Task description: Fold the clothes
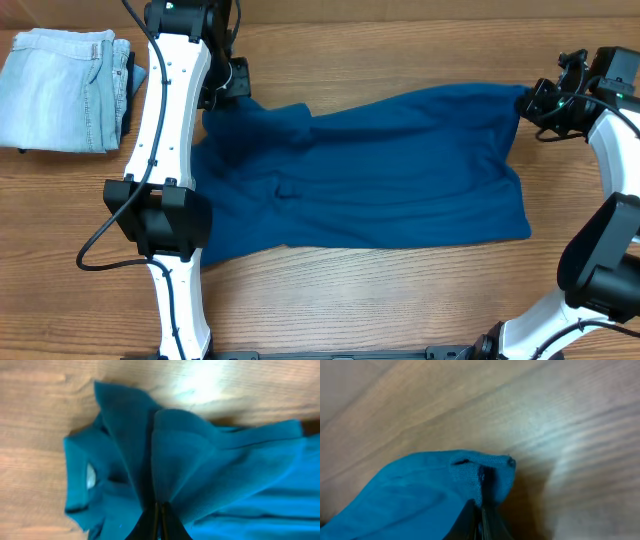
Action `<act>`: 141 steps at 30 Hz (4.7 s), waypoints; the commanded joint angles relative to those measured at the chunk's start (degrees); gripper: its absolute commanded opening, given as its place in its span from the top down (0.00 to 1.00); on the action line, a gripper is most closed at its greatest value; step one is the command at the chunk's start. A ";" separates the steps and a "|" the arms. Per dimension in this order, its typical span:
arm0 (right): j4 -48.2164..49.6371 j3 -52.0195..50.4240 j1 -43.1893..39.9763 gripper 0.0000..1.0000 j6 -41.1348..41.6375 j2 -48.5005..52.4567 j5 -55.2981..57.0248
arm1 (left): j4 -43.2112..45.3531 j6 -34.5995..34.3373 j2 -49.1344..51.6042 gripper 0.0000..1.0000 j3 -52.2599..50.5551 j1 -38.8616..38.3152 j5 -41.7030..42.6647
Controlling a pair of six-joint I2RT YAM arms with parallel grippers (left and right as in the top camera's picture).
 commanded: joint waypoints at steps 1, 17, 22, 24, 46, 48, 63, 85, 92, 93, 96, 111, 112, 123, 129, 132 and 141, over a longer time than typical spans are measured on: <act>-2.64 1.42 0.37 0.96 -1.60 -3.15 2.03 | -2.03 2.34 -1.31 0.96 0.72 0.70 -3.17; -14.21 1.42 -0.28 0.96 -1.57 -9.97 4.76 | -2.03 8.15 -5.79 0.93 0.24 0.57 1.46; -16.24 1.42 -0.28 0.96 -1.57 -9.97 4.74 | -2.03 8.66 -5.79 0.92 -2.25 0.37 2.99; -16.65 1.42 -0.28 0.96 -1.55 -9.97 4.72 | -2.05 8.72 -5.81 0.95 -2.86 0.17 2.97; -28.26 1.42 -0.26 0.96 -0.94 -9.94 0.92 | -1.36 6.38 -12.85 0.96 -19.74 -6.47 -3.21; -28.28 1.42 -0.26 0.96 -0.94 -9.94 1.55 | -1.18 6.36 -12.85 0.95 -22.27 -6.36 -3.21; -34.53 1.36 -0.28 0.85 9.66 -9.94 23.76 | -2.05 6.93 -13.18 0.93 -26.93 -3.45 -3.74; -25.55 -0.52 0.79 0.57 -1.60 -4.15 -2.99 | -2.05 8.17 -13.81 0.90 -26.93 0.22 -2.80; -22.84 -0.52 5.49 0.67 -5.73 1.81 -6.69 | -2.03 8.15 -13.81 0.90 -26.93 0.22 -2.54; -22.34 -0.55 5.90 0.70 -5.55 2.38 -6.71 | -2.03 8.15 -13.81 0.90 -26.93 0.22 -2.54; -21.49 -0.55 7.15 0.84 -5.31 4.31 -6.69 | -1.95 8.13 -13.81 0.91 -26.93 0.22 -2.51; -16.37 -4.15 7.39 0.82 -2.36 4.44 1.75 | 11.69 14.64 -15.26 0.90 -24.41 -0.83 20.65; -16.13 -4.57 7.39 0.80 -2.36 4.44 1.75 | 12.50 14.64 -15.76 0.90 -24.06 -0.92 21.00; -29.64 -5.40 7.41 0.84 -2.60 -1.38 1.33 | 18.21 14.64 -22.82 0.87 -22.10 -1.77 20.76; -35.76 -5.40 7.39 0.83 -1.99 -11.26 3.54 | 18.36 14.62 -22.80 0.87 -22.12 -1.77 20.76; -33.38 -5.40 7.39 0.62 -1.27 -13.97 4.09 | 18.38 14.62 -22.80 0.86 -22.12 -1.77 20.76; -27.71 -6.38 4.85 0.31 2.47 -9.40 13.55 | 17.22 14.62 -22.80 0.85 -22.12 -1.77 20.79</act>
